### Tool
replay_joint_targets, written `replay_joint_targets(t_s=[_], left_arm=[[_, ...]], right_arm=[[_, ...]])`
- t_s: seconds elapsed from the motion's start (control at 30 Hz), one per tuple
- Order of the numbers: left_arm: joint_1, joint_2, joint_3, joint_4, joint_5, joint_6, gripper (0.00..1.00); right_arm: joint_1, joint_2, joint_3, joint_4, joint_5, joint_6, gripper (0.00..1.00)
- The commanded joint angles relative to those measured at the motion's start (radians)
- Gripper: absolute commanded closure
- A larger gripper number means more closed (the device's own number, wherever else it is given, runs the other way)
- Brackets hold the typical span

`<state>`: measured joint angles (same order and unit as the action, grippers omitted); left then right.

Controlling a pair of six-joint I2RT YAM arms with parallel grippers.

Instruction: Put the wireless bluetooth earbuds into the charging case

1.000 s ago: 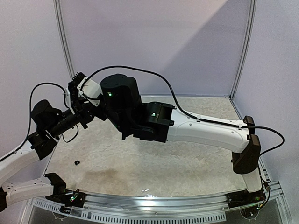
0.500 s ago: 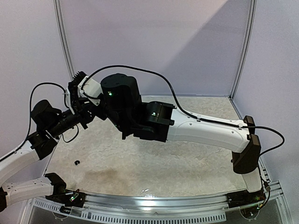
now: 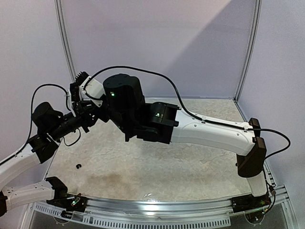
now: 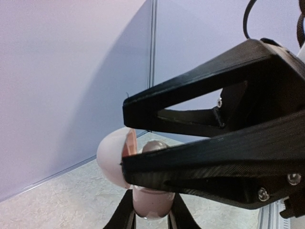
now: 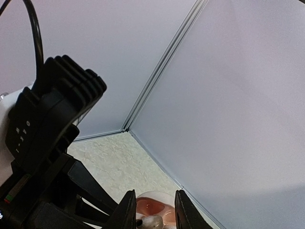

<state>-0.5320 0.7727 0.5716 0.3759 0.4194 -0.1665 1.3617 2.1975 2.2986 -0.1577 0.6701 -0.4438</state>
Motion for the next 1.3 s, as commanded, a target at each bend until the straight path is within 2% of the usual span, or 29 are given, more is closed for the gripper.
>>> replay_joint_targets(t_s=[0.0, 0.3, 0.5, 0.8, 1.1, 1.27], left_arm=[[0.0, -0.013, 0.017, 0.119, 0.04, -0.011, 1.0], [0.0, -0.01, 0.02, 0.121, 0.046, -0.017, 1.0], [0.003, -0.006, 0.022, 0.122, 0.05, -0.021, 1.0], [0.012, 0.009, 0.021, 0.104, 0.037, -0.086, 1.0], [0.017, 0.028, 0.024, 0.054, 0.033, -0.107, 1.0], [0.017, 0.033, 0.028, 0.054, 0.036, -0.104, 1.0]], right_arm=[[-0.023, 0.045, -0.007, -0.132, -0.007, 0.035, 0.71], [-0.033, 0.045, 0.001, -0.15, -0.036, 0.076, 0.63], [-0.038, 0.048, 0.007, -0.157, -0.035, 0.088, 0.61], [-0.038, 0.02, 0.041, -0.129, -0.08, 0.109, 0.43], [-0.037, -0.093, 0.036, -0.082, -0.237, 0.152, 0.38], [-0.038, -0.103, 0.036, -0.082, -0.247, 0.162, 0.36]])
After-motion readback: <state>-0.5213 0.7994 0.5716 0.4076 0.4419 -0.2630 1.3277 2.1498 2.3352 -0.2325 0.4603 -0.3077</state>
